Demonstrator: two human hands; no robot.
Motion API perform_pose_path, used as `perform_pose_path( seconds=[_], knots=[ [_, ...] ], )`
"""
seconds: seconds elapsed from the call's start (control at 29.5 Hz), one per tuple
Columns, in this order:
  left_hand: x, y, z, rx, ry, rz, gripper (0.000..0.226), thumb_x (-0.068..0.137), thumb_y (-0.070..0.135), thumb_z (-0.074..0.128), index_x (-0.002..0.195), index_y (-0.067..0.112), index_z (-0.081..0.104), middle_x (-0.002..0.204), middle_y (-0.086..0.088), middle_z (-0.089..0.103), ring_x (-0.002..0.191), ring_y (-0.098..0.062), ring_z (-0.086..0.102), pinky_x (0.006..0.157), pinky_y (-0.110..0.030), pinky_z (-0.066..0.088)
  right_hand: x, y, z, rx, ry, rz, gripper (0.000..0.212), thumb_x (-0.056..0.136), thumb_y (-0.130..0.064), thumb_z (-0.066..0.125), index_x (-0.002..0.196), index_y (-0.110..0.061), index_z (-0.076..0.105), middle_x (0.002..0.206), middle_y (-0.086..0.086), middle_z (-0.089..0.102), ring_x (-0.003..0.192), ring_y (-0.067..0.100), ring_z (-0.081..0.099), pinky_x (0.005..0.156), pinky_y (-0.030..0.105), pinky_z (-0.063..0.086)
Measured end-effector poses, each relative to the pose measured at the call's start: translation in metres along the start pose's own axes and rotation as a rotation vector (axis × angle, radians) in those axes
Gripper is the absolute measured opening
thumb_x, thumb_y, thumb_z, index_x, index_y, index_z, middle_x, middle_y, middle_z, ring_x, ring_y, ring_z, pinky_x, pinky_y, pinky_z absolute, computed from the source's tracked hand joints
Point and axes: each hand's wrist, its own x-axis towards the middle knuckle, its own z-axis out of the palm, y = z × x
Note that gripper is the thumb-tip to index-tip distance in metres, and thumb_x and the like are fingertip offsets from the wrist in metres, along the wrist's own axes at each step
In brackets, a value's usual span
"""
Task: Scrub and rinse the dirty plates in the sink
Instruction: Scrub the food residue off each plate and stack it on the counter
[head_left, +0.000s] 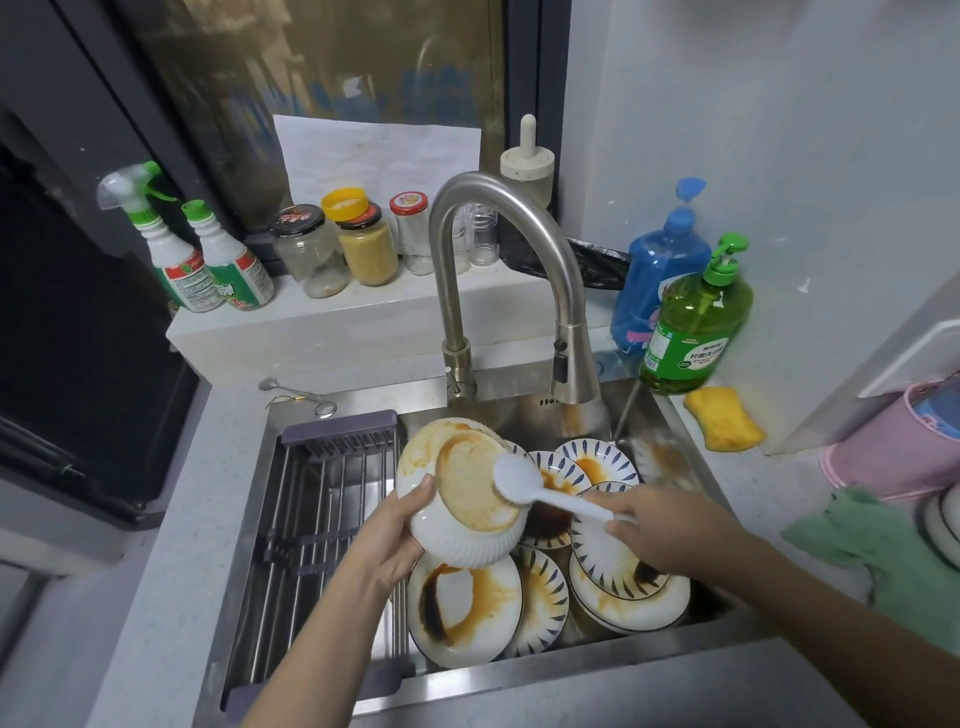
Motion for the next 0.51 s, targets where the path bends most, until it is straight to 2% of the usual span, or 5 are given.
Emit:
perform_pose_path(
  seconds=[0.07, 0.17, 0.31, 0.41, 0.51],
  knots=[
    [-0.003, -0.002, 0.003, 0.033, -0.007, -0.027, 0.053, 0.077, 0.011, 0.068, 0.125, -0.006, 0.055, 0.113, -0.021, 0.068, 0.097, -0.029, 0.07, 0.074, -0.041, 0.06, 0.003, -0.004, 0.001, 0.031, 0.06, 0.014, 0.045, 0.1, -0.031, 0.038, 0.142, -0.044, 0.035, 0.068, -0.01, 0.052, 0.058, 0.004, 0.049, 0.051, 0.017, 0.038],
    [-0.003, -0.005, 0.005, -0.028, -0.031, -0.029, 0.072, 0.051, 0.014, 0.093, 0.113, -0.006, 0.062, 0.108, -0.023, 0.069, 0.093, -0.031, 0.07, 0.069, -0.043, 0.06, -0.004, -0.016, 0.006, 0.055, 0.037, -0.063, 0.044, 0.1, -0.03, 0.039, 0.14, -0.047, 0.035, 0.071, -0.01, 0.054, 0.055, 0.004, 0.045, 0.048, 0.014, 0.034],
    [-0.005, -0.003, -0.002, 0.005, -0.005, 0.0, 0.044, 0.076, 0.013, 0.068, 0.116, -0.003, 0.058, 0.104, -0.019, 0.071, 0.091, -0.027, 0.071, 0.071, -0.043, 0.06, -0.011, -0.002, 0.004, -0.092, 0.004, -0.028, 0.044, 0.1, -0.034, 0.038, 0.142, -0.047, 0.032, 0.078, -0.01, 0.058, 0.063, 0.005, 0.051, 0.058, 0.018, 0.044],
    [-0.007, -0.004, -0.008, 0.138, -0.04, 0.011, 0.085, 0.046, 0.017, 0.096, 0.119, -0.004, 0.058, 0.115, -0.022, 0.067, 0.101, -0.032, 0.068, 0.074, -0.041, 0.059, -0.004, 0.01, 0.001, -0.103, 0.074, 0.055, 0.043, 0.099, -0.039, 0.038, 0.141, -0.049, 0.033, 0.074, -0.009, 0.058, 0.065, 0.007, 0.056, 0.058, 0.02, 0.047],
    [-0.006, -0.009, -0.008, 0.26, -0.066, -0.001, 0.087, 0.031, 0.016, 0.099, 0.108, -0.006, 0.064, 0.107, -0.023, 0.069, 0.093, -0.033, 0.07, 0.069, -0.038, 0.058, -0.003, -0.004, -0.001, 0.128, 0.161, 0.012, 0.041, 0.099, -0.037, 0.041, 0.138, -0.051, 0.035, 0.071, -0.008, 0.056, 0.057, 0.005, 0.05, 0.048, 0.014, 0.037]
  ],
)
